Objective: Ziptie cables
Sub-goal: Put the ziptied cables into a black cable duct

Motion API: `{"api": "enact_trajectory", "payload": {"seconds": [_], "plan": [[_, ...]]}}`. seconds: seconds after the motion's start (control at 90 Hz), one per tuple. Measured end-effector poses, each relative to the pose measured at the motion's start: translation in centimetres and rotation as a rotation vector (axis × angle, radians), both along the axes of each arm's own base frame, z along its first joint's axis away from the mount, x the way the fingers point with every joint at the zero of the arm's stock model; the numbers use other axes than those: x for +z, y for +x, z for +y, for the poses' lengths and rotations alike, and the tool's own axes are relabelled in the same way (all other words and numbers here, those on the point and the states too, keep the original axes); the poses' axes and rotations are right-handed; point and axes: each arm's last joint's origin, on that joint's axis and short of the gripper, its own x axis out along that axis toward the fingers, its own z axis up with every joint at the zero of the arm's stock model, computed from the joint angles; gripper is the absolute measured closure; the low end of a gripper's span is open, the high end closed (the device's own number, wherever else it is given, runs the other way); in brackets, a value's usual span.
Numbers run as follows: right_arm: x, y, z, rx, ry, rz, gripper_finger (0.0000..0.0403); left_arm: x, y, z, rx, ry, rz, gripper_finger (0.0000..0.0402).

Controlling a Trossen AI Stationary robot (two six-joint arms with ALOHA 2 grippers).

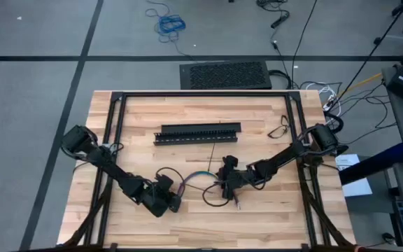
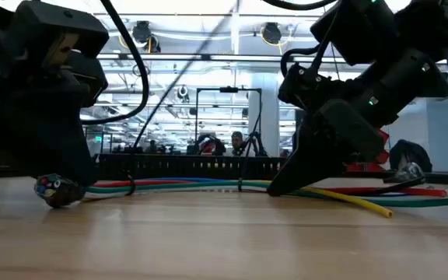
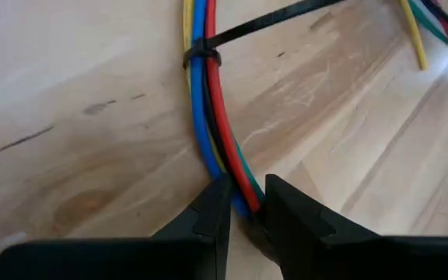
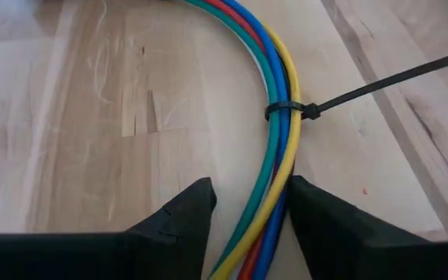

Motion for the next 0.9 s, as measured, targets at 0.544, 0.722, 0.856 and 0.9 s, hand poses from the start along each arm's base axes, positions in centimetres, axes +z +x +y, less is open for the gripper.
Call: {"api": "enact_trajectory", "payload": {"seconds": [0.544,0.722,0.856,0.9], "plan": [[0.0,0.0,0.0,0.041,-0.044,0.003,0.0243,-2.9,2.4,0.9,0.039,-0.037,-0.003,0.0208],[-0.1,0.0,0.0,0.042,-0.045,0.008,0.0243,-4.1,2.8,1.1,0.123,-0.095,0.018,0.0236],[-0.1,-0.1,0.0,0.043,-0.047,0.011,0.0243,-3.5,2.7,1.1,0.097,-0.13,0.04,0.0266],[-0.1,-0.1,0.0,0.042,-0.048,0.01,0.0243,-3.0,2.6,1.1,0.086,-0.148,0.043,0.0274]]}}
